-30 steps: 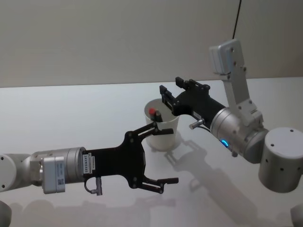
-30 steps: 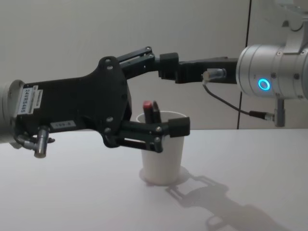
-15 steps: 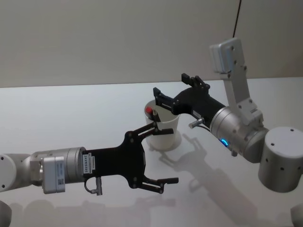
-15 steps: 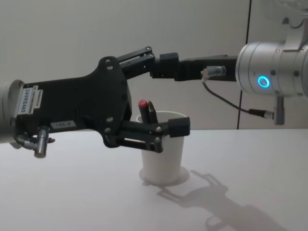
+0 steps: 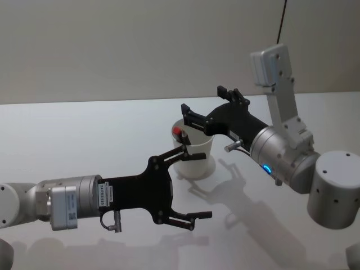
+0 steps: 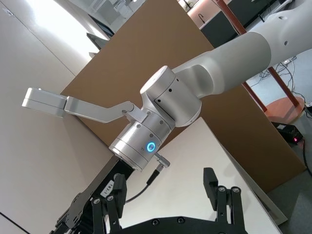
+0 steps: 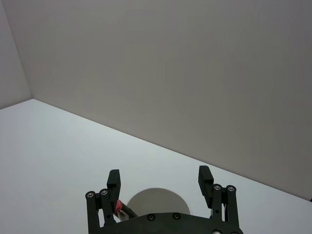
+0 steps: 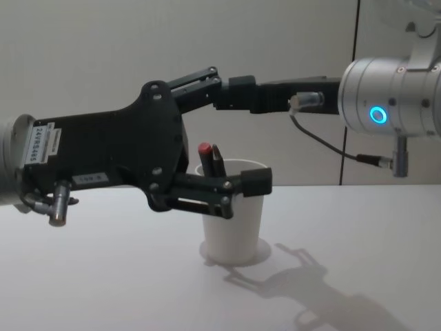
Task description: Place the pen into the pen holder.
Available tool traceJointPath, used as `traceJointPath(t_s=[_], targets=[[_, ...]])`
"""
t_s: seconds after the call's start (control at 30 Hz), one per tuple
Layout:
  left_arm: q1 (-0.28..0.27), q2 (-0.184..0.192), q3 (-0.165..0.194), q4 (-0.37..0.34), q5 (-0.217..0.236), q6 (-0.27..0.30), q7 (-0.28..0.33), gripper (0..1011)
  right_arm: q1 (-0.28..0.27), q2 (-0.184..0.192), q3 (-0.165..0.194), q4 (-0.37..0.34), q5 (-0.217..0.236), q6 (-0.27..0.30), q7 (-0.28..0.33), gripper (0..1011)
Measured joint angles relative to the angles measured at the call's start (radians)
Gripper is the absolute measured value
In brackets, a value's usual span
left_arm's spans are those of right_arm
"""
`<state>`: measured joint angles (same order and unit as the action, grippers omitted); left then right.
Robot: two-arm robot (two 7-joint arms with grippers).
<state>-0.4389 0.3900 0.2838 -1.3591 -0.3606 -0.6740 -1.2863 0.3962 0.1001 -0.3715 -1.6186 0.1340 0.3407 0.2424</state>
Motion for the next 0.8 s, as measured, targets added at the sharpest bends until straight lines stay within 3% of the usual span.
traceJointPath(t_s=[0.8], targets=[[0.000,0.000,0.000,0.000,0.000,0.000,0.000,1004,-0.001,0.000,0.000,-0.002,0.001,-0.001,-0.001,1001]])
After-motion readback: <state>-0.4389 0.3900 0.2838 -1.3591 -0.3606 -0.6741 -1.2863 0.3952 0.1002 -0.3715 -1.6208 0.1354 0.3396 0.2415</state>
